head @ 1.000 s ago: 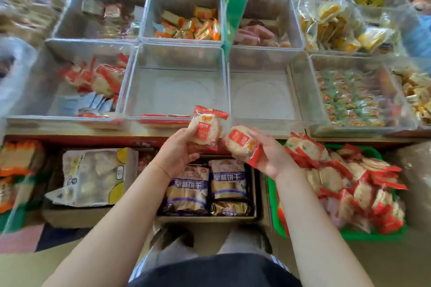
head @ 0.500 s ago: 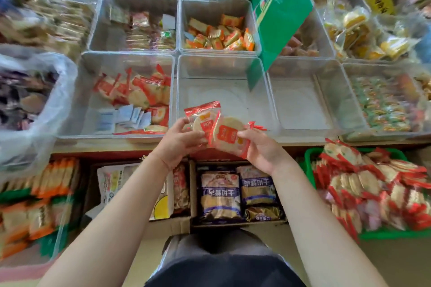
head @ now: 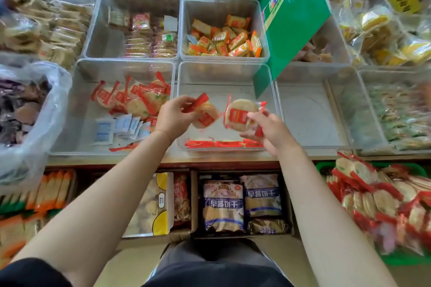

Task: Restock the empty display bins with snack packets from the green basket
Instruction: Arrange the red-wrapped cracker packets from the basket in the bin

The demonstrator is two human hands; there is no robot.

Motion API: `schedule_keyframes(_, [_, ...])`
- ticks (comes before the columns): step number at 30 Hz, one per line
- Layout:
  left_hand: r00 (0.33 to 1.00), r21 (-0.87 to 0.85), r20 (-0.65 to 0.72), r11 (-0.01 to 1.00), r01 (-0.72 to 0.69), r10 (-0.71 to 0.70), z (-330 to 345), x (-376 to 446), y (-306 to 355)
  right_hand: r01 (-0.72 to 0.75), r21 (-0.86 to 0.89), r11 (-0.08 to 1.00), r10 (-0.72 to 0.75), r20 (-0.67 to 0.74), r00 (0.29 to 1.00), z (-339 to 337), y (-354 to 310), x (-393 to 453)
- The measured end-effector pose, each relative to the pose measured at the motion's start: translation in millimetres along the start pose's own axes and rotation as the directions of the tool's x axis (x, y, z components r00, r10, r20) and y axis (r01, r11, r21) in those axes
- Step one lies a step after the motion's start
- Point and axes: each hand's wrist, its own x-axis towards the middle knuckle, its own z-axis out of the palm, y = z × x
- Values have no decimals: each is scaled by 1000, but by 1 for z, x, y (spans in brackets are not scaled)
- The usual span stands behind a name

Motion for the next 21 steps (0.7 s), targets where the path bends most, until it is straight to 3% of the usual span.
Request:
schedule_keyframes(2, [987, 286, -17, 947, -146, 157, 8, 8, -15, 47, -21, 999, -48, -37, 998, -6, -5, 8])
schedule_keyframes(5, [953, 533, 192, 790, -303, 236, 24, 13, -34, 62, -189, 980, -67, -21, 998, -7, -2, 19])
schedule_keyframes(8, [904, 707, 377, 568, -422, 203, 38, 18, -45, 67, -440, 896, -84, -19, 996, 0, 5, 30])
schedule_keyframes(11, [866, 763, 492, 436, -476, 85, 40, 21, -47, 99, -709, 699, -134, 7, 991, 13, 12, 42])
schedule_keyframes(13, [867, 750, 484, 453, -482, 120, 36, 17, -49, 138, -845, 517, -170, 57, 984, 24, 18, 51])
schedule_keyframes(16, [930, 676, 235, 640, -365, 282, 31, -5, -60, 157, -928, 338, -190, 96, 977, 41, 35, 71])
schedule_keyframes(18, [960, 633, 124, 725, -271, 251, 28, -22, -67, 146, -954, 263, -191, 97, 977, 53, 47, 85])
schedule_keyframes(21, [974, 672, 145, 704, -228, 176, 30, -31, -73, 185, -971, 149, -64, 177, 982, 71, 57, 95])
